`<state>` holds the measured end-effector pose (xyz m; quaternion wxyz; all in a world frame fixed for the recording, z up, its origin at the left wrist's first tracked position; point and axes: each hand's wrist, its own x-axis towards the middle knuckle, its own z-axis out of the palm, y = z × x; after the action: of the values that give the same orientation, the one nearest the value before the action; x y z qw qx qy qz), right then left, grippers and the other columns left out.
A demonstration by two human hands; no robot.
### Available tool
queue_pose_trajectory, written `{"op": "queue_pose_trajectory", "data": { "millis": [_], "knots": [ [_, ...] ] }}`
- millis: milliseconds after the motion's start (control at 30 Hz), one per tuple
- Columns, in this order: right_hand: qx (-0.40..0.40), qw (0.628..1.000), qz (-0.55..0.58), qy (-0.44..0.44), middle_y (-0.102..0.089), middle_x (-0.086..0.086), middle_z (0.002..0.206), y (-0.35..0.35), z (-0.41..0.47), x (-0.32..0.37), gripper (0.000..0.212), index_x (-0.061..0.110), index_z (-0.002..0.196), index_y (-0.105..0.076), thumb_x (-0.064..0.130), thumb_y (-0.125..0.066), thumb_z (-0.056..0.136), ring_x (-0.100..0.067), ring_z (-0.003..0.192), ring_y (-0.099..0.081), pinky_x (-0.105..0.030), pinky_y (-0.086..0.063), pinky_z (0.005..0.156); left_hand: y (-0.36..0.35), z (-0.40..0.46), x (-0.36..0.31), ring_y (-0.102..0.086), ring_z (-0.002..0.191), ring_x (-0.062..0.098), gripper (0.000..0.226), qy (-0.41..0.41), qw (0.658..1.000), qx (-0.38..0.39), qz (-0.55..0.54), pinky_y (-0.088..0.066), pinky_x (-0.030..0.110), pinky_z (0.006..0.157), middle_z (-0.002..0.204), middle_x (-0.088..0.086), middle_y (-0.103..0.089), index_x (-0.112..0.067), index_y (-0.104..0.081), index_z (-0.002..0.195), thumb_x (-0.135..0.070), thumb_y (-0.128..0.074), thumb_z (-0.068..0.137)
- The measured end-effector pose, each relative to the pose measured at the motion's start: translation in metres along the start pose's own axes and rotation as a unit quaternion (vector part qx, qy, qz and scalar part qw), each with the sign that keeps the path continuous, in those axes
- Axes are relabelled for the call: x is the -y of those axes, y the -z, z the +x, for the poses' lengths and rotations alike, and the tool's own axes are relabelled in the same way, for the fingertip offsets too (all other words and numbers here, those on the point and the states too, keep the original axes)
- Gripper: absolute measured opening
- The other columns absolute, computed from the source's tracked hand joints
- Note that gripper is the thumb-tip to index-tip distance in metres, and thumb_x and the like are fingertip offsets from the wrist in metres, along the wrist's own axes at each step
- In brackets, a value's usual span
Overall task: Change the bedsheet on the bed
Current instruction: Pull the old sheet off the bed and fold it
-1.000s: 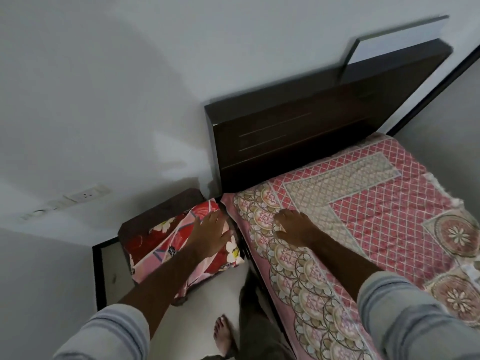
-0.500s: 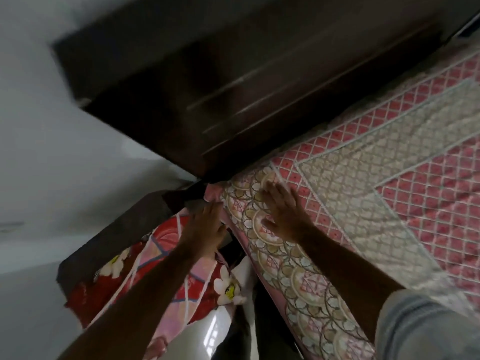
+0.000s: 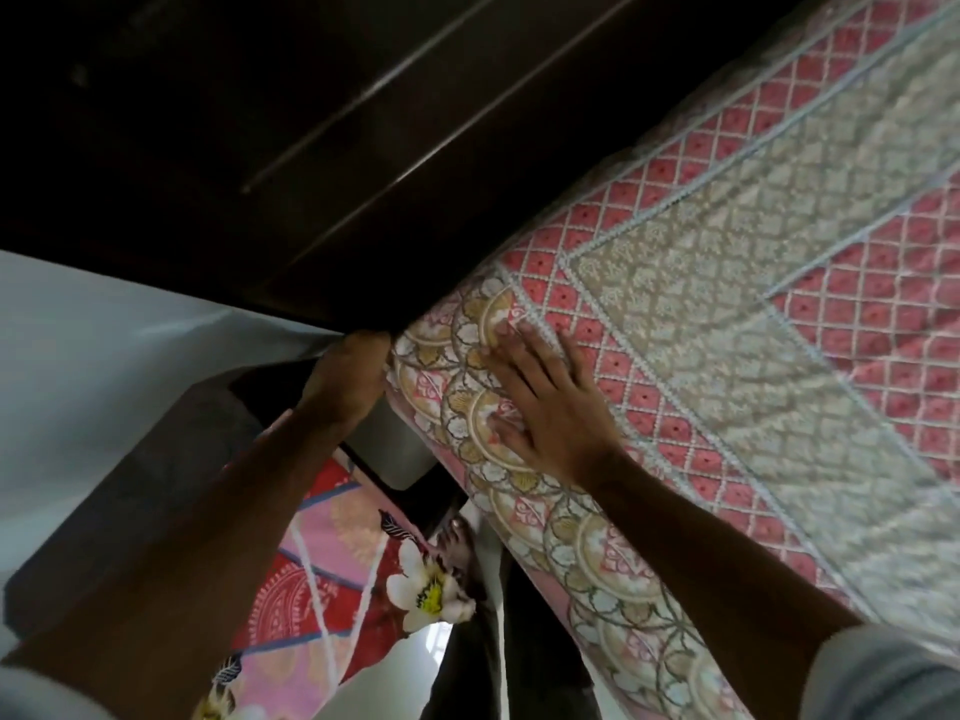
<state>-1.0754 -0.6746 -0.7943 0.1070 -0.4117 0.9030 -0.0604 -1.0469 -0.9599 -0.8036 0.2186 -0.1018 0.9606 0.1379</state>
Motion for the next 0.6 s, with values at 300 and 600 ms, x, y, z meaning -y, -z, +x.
{"op": "queue_pose_trajectory", "data": {
  "millis": [300,600],
  "knots": [
    [-0.070,0.984,0.150,-0.065,-0.029,-0.004,0.161,0.018,0.004,0.011,0.070,0.013,0.155,-0.029,0.050,-0.048,0.100,-0.022,0.150,-0.025,-0.055,-0.020,0.120,0.063,-0.062,-0.018,-0.057,0.076,0.014,0.034,-0.127,0.989,-0.036,-0.065,-0.040,0.023,0.066,0.092,-0.003,-0.054,-0.008,-0.060,0.099,0.014,-0.072,0.076],
    [-0.177,0.818,0.506,-0.208,-0.052,-0.001,0.133,0.063,-0.013,0.006,0.080,0.034,0.156,-0.018,0.011,-0.064,0.096,-0.010,0.108,-0.061,-0.025,-0.056,0.085,0.096,-0.106,-0.108,-0.043,0.086,0.004,0.031,-0.396,0.912,0.034,-0.105,-0.036,0.021,0.072,0.092,-0.016,-0.039,-0.026,-0.053,0.092,-0.003,-0.067,0.078]
  ]
}}
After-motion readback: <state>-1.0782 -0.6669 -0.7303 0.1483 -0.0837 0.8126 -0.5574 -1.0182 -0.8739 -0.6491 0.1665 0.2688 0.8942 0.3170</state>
